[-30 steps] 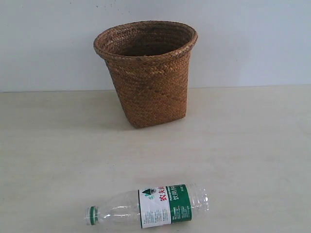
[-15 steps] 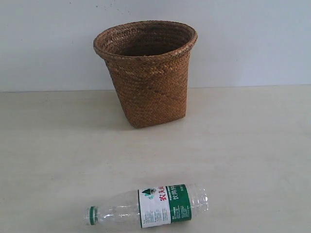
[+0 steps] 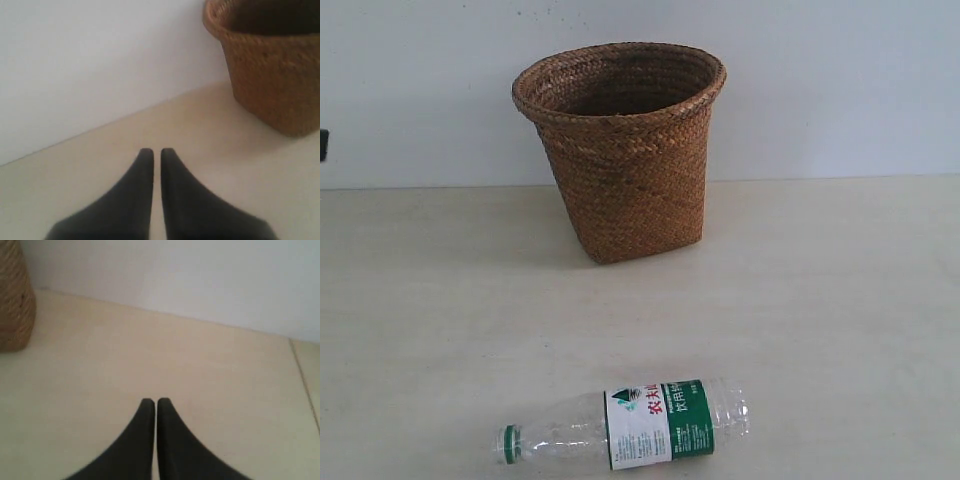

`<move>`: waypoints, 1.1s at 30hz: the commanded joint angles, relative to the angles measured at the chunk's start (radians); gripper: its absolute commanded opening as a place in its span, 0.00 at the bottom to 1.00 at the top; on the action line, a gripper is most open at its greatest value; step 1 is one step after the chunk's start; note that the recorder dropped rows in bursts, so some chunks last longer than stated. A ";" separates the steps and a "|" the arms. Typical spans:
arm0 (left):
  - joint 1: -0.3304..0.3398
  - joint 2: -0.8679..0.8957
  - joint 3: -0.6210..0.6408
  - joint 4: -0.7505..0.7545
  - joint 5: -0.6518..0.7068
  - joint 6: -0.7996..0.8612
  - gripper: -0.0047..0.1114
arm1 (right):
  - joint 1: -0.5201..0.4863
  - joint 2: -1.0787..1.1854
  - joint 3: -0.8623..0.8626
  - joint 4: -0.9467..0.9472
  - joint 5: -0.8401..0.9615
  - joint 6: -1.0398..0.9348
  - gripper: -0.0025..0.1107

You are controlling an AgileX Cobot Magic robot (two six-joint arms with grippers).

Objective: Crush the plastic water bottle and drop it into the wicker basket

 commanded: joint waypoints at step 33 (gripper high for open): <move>-0.123 0.408 -0.050 -1.007 0.611 1.627 0.62 | 0.498 0.437 -0.166 0.418 0.398 -0.637 0.02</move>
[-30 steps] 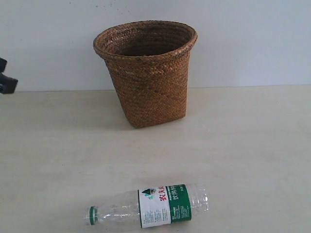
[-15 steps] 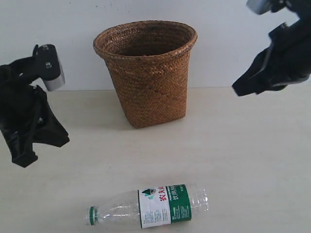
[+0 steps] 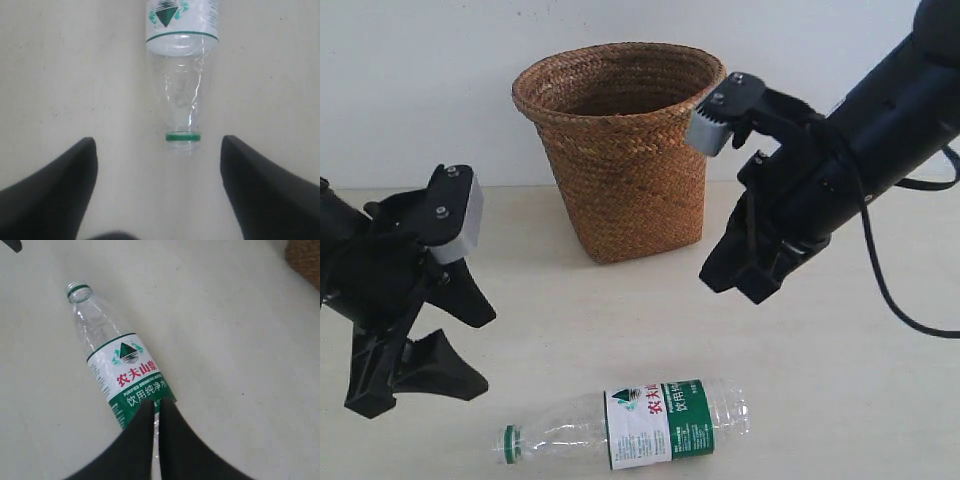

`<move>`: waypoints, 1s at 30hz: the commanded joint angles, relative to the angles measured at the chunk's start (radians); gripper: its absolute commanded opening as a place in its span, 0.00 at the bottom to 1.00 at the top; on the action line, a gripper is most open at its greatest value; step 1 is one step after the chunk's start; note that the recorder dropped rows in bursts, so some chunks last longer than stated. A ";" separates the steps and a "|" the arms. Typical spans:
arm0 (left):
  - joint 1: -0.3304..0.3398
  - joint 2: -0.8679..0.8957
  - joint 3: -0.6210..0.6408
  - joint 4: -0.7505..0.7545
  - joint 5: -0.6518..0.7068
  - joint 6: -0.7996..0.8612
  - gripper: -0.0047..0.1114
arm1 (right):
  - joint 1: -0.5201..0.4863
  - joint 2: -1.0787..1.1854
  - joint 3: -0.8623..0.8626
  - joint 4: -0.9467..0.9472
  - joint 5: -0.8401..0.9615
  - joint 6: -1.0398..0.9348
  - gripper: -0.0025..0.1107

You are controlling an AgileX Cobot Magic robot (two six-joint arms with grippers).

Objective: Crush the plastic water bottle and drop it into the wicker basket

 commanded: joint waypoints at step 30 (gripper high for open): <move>-0.121 0.354 0.060 -0.066 -0.298 0.186 0.56 | 0.024 0.196 -0.004 0.053 -0.017 -0.018 0.02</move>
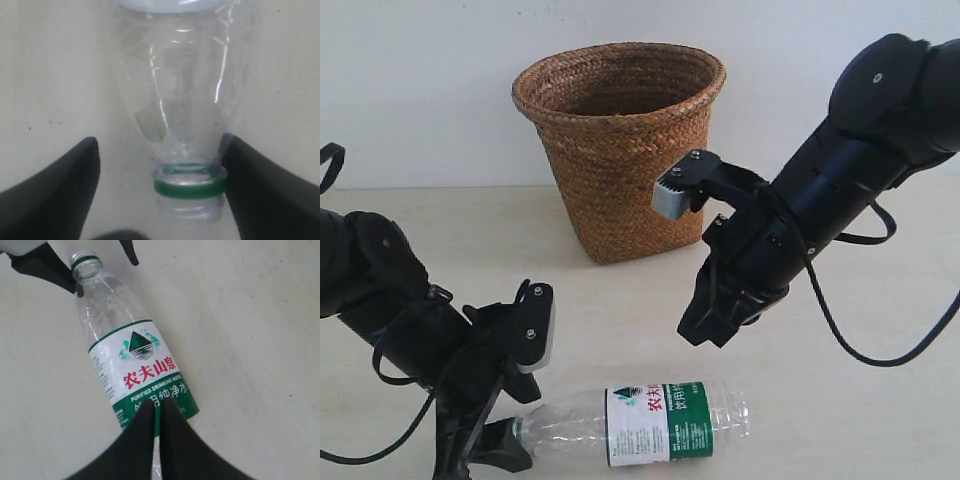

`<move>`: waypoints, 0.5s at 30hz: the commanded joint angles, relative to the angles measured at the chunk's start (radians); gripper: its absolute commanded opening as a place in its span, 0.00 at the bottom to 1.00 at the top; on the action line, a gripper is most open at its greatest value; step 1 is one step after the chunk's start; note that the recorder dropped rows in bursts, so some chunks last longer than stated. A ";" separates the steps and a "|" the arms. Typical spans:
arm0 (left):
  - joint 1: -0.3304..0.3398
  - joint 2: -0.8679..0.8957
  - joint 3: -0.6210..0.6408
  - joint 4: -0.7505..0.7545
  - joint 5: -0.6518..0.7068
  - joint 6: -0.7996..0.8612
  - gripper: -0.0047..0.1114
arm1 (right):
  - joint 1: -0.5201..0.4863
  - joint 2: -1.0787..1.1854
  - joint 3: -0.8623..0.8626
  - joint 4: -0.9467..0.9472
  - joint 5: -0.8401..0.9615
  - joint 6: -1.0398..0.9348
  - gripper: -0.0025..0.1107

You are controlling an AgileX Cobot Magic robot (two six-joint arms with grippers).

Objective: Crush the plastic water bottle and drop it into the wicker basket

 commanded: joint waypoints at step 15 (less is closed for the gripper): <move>-0.006 0.025 0.005 0.001 -0.007 0.035 0.09 | 0.050 0.058 -0.003 0.041 0.003 0.088 0.02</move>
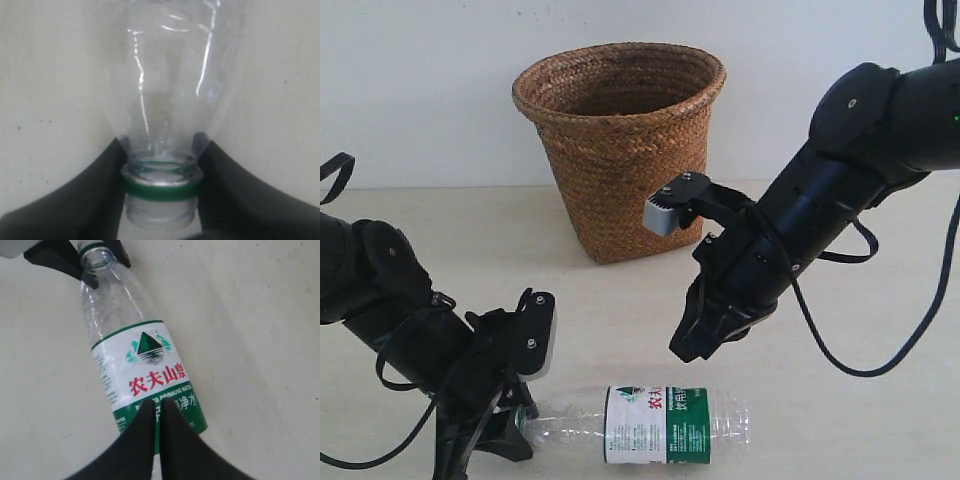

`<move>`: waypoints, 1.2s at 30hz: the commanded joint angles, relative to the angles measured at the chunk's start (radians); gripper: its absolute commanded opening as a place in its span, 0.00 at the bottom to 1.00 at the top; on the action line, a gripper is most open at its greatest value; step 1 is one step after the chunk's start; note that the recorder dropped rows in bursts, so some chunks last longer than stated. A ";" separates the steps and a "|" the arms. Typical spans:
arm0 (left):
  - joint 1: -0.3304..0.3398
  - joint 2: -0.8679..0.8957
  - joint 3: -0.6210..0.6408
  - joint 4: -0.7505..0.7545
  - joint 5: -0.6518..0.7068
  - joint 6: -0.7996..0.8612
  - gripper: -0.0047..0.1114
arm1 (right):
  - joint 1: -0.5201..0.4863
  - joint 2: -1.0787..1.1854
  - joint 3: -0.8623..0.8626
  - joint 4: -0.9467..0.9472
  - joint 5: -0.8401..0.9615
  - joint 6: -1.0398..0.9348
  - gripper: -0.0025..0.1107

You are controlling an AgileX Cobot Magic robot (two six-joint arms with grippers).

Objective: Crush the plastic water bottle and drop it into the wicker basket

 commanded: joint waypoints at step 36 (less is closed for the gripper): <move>-0.005 0.003 0.002 -0.007 0.018 -0.147 0.08 | 0.091 0.289 -0.094 -0.239 -0.027 0.602 0.02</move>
